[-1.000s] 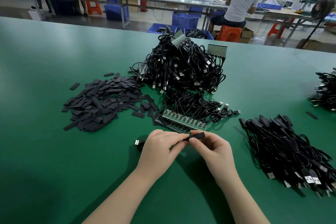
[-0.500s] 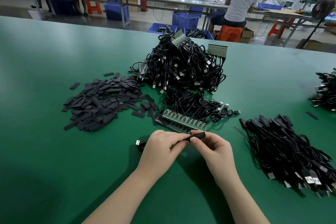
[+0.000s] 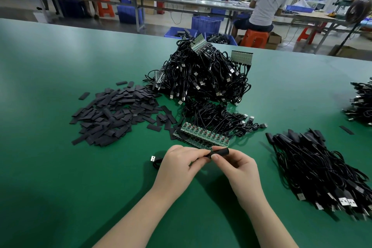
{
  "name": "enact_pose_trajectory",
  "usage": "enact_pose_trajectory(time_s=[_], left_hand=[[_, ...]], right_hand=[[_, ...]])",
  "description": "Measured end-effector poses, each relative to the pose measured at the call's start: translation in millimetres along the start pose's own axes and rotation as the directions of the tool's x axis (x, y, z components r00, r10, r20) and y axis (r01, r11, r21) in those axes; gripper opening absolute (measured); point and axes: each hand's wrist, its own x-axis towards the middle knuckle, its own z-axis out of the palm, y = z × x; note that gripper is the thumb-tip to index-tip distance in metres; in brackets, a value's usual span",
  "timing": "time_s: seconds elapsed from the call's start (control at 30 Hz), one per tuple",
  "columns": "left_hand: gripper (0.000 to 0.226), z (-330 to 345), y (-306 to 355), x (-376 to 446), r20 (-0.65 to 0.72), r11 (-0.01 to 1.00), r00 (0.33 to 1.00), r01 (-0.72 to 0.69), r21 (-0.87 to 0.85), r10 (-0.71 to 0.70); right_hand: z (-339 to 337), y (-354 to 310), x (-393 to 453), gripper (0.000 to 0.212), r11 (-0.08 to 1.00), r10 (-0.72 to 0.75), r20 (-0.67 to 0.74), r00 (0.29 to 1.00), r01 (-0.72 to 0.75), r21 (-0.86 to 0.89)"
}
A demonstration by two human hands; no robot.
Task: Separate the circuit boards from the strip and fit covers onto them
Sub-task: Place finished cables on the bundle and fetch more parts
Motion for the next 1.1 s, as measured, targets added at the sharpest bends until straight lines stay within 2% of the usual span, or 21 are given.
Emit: enact_pose_trajectory(time_s=[0.3, 0.57, 0.83, 0.97, 1.1], left_hand=[[0.023, -0.5, -2.1, -1.5, -0.018, 0.999, 0.999, -0.036, -0.038, 0.035], [0.022, 0.8, -3.5, -1.1, -0.002, 1.0, 1.0, 0.014, 0.009, -0.014], [0.023, -1.0, -2.9, -0.2, 0.002, 1.0, 1.0, 0.021, -0.007, -0.021], [0.023, -1.6, -4.3, 0.4, 0.002, 1.0, 1.0, 0.015, 0.01, -0.015], [0.03, -2.7, -2.7, 0.4, -0.004, 1.0, 1.0, -0.003, 0.013, 0.003]], right_hand=[[1.6, 0.2, 0.4, 0.024, 1.0, -0.018, 0.018, 1.0, 0.019, -0.019], [-0.8, -1.8, 0.8, 0.03, 0.996, -0.056, 0.048, 0.997, 0.059, -0.063], [-1.1, -1.1, 0.2, 0.033, 0.998, -0.057, 0.038, 0.998, 0.057, 0.016], [-2.5, -3.1, -0.7, 0.026, 0.996, -0.042, 0.062, 0.997, 0.038, 0.076], [-3.0, -4.1, -0.9, 0.015, 0.995, -0.052, 0.008, 0.999, 0.051, 0.091]])
